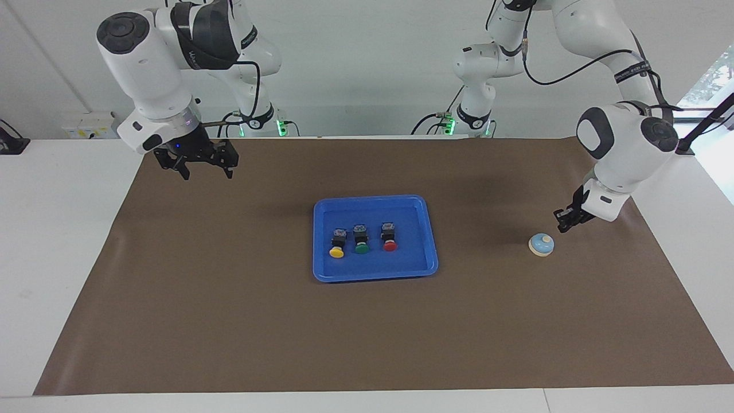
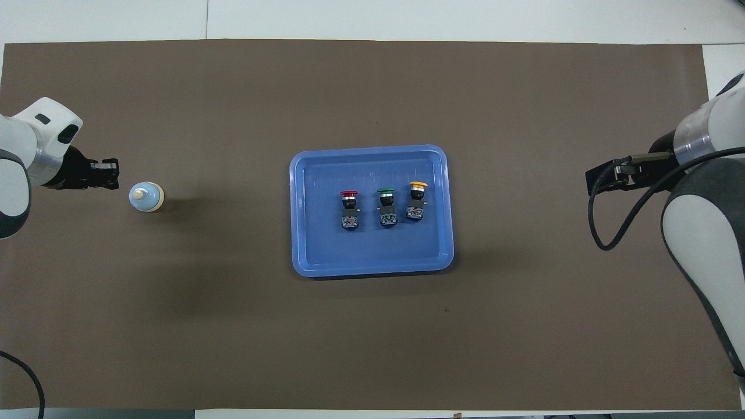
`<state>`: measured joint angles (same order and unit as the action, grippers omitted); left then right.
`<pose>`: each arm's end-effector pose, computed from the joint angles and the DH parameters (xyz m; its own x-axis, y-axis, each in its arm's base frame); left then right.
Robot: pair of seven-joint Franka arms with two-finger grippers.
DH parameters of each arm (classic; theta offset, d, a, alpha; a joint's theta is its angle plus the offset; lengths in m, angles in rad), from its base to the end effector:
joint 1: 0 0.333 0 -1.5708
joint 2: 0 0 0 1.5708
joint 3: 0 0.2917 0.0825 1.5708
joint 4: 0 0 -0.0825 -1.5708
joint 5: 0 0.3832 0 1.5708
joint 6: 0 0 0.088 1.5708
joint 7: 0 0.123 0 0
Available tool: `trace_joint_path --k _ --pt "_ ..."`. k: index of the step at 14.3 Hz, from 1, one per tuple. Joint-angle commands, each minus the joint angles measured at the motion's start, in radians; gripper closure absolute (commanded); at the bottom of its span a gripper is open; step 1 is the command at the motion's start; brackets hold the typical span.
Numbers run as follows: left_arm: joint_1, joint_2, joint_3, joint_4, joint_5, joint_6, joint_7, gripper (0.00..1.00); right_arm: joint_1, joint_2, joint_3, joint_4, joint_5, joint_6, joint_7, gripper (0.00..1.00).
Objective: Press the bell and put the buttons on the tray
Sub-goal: 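Press down on the call bell with the left gripper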
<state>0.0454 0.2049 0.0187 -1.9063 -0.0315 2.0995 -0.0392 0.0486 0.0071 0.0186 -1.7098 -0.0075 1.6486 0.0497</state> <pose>0.5967 0.0360 0.3514 0.9929 0.1185 -0.0127 0.1188 -0.9927 0.0227 0.5539 0.0364 0.5212 0.9975 0.0179 -0.0678 0.0187 -0.9998 0.0107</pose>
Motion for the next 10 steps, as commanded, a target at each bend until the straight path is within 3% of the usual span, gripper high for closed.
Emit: trace_joint_path --k 1,7,10 --pt "0.002 -0.001 -0.005 -0.086 0.01 0.124 0.009 1.0 -0.021 -0.015 0.014 -0.014 0.018 -0.003 -0.008 0.0" --pt "-0.022 0.021 -0.005 -0.161 0.01 0.203 0.015 1.0 -0.021 -0.024 0.014 -0.011 0.017 -0.004 -0.01 0.0" --pt "-0.022 0.036 -0.005 -0.053 0.01 0.076 0.012 1.0 -0.019 -0.026 0.014 -0.011 0.017 -0.004 -0.01 0.0"
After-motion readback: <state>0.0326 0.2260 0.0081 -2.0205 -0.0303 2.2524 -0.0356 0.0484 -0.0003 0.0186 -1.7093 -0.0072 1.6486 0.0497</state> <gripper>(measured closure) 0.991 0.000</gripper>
